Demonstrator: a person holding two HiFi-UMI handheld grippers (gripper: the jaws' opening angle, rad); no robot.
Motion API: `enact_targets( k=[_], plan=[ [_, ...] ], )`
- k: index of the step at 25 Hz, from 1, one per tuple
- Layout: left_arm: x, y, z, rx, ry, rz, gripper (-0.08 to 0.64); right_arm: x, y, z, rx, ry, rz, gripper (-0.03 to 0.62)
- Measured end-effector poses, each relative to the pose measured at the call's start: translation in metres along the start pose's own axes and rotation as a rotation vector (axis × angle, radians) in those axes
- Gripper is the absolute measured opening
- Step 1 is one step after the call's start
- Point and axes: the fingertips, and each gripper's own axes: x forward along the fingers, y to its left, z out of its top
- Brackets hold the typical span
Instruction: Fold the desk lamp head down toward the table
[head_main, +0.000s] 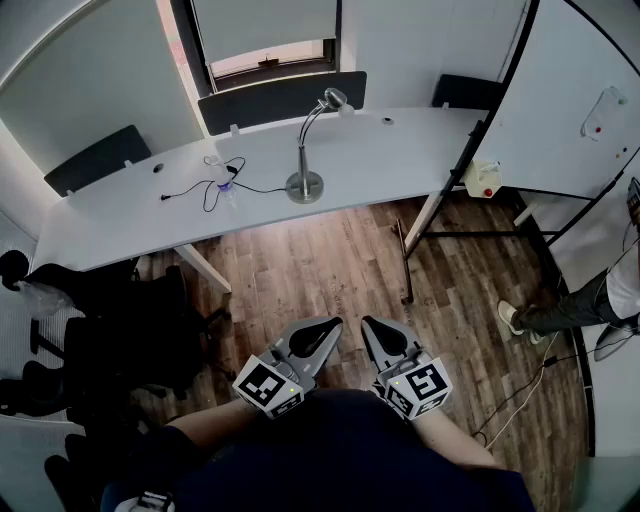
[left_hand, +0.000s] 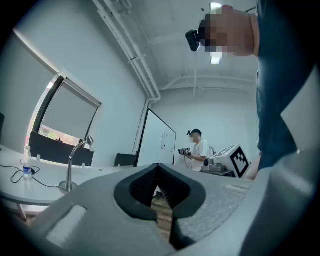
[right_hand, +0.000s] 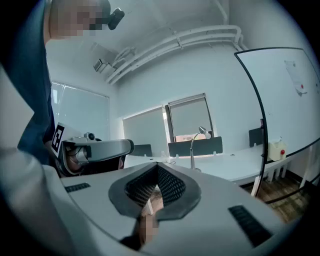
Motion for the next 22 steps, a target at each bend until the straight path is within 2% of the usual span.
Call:
enact_targets(
  k=[4,22],
  plan=[
    [0.000,-0.001,-0.002,0.021,0.001,-0.004,0.005,-0.002,-0.001,0.001,-0.001,-0.001,0.003,0.009],
    [0.022,-0.003,-0.004,0.013,-0.007,0.049,0.005,-0.005,-0.021,0.006,0.000,-0.023,0.062,0.011]
  ],
)
